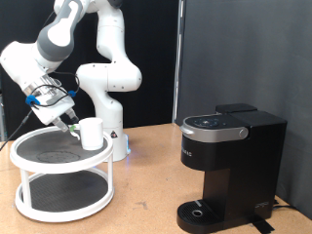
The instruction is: Make a cup of coffee with the keurig machine
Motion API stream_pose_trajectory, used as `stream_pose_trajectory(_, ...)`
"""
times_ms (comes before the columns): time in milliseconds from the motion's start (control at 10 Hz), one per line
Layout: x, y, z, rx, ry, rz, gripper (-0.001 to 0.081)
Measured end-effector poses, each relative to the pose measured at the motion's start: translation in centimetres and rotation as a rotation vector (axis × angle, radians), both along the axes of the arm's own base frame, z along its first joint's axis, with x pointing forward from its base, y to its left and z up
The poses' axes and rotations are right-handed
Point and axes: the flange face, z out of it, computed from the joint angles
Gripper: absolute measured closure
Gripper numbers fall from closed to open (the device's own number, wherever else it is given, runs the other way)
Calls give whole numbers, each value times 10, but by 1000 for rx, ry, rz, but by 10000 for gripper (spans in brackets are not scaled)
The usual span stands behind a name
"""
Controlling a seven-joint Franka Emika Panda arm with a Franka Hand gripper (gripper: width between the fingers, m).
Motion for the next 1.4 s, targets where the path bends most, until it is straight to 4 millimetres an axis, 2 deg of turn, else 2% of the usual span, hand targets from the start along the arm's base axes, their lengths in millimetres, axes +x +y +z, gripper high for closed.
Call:
stream_pose_trajectory(600,8,5,-3,23,-12,11,-2)
stream_pose_trajectory(700,8,5,-4,24,-11,12,101)
stream_pose_trajectory(800,8,5,-5,24,-8,12,101)
stream_pose_trajectory(900,8,5,-6,26,-4,12,236)
stream_pose_trajectory(1000,8,5,-7,27,1,11,420)
stream_pose_trajectory(1100,8,5,-8,28,4,10,420)
stream_pose_trajectory(1200,8,5,-8,29,5,9,556)
stream_pose_trajectory(1300,8,5,-9,30,7,9,556)
stream_pose_trajectory(1400,8,5,-9,31,8,9,728)
